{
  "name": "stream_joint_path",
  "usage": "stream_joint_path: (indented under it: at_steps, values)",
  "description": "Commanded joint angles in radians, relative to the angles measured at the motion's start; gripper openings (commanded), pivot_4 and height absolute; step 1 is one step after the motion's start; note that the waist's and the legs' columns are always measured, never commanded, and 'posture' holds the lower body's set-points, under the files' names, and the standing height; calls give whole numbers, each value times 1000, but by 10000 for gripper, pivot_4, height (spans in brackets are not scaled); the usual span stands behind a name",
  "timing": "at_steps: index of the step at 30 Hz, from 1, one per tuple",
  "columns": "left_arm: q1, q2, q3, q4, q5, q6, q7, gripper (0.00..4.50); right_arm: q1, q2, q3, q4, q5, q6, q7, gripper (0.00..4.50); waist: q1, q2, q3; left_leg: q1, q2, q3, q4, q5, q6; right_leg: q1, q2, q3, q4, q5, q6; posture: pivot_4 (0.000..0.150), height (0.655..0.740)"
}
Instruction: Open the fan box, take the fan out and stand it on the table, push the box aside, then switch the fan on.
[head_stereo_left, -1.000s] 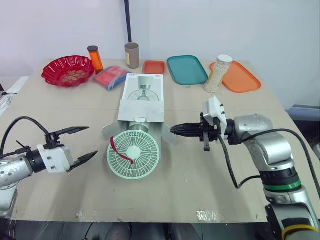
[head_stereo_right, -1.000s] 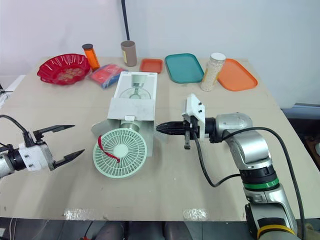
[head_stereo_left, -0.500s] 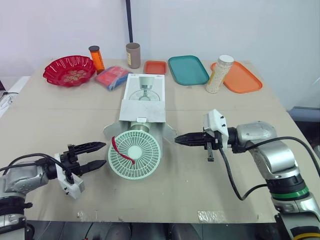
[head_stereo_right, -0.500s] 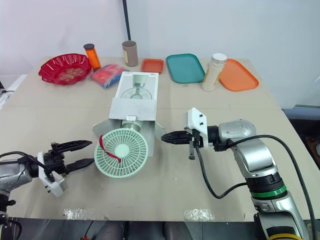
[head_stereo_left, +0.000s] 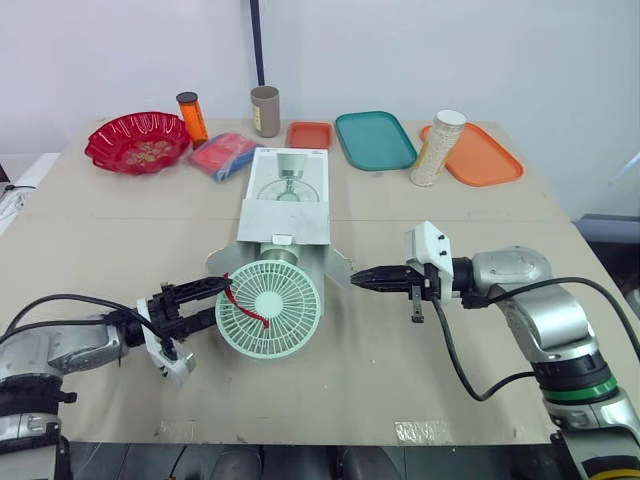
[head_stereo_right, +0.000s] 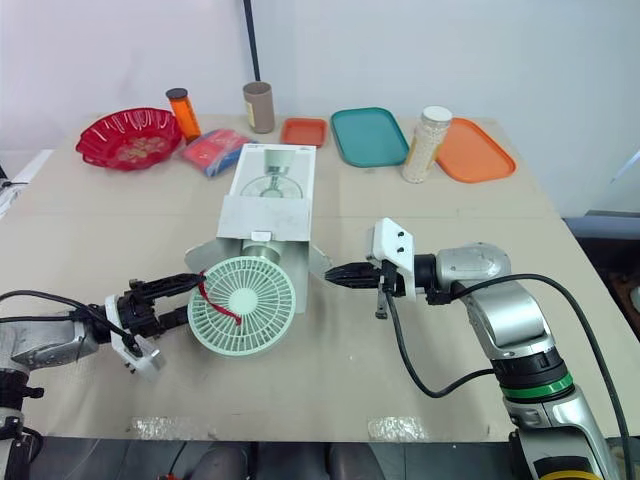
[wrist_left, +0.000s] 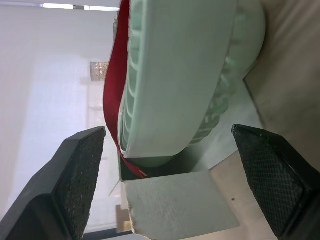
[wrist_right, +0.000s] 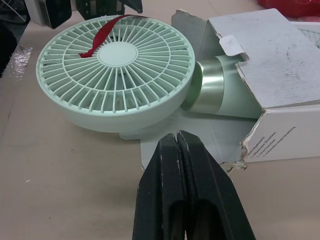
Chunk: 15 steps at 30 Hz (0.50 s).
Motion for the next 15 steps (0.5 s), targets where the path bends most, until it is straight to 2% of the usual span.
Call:
stream_joint_path:
  at_steps: [1,6,15]
  values:
    - [-2,98,-173,-24,112,139,305,43238,0,-10,-5,-40,-3,-4,-18,0,0,0,0,0,0,0,0,0,0,0,0,0,0,0,0,1500,7400]
    - [-43,181,-397,-18,182,289,558,43238,3,-5,-1,-43,-8,-3,-30,0,3,0,0,0,-1,0,0,0,0,0,-1,0,1,0,0,1500,7400]
    - [-134,204,-629,31,197,464,751,43238,7,3,9,-46,-14,-3,-54,0,2,0,0,0,-1,1,0,0,0,0,-1,0,2,0,1,1500,7400]
